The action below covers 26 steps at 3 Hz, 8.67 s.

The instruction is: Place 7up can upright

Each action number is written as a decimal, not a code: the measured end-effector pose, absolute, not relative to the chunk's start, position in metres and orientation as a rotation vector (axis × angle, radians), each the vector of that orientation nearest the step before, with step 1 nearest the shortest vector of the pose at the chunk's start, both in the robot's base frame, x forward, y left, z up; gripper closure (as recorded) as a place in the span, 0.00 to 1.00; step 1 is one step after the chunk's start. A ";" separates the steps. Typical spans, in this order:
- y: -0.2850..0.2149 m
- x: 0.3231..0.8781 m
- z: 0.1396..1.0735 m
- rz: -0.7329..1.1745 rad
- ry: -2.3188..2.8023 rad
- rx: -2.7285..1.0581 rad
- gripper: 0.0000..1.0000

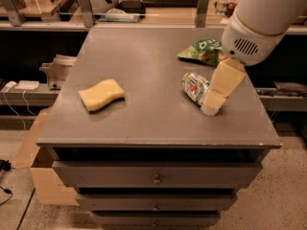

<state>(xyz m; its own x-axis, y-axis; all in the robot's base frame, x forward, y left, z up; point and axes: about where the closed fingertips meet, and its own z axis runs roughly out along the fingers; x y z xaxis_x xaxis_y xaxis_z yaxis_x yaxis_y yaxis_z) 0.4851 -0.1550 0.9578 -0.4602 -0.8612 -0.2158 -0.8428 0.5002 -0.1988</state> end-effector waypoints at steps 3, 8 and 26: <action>-0.110 0.590 0.898 -0.045 2.723 -1.189 0.00; -0.125 0.617 0.834 -0.099 2.961 -0.954 0.17; -0.108 0.599 0.937 0.856 1.393 -1.101 1.00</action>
Offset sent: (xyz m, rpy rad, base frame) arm 0.1168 0.0556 -0.0543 0.0066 0.1526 -0.2238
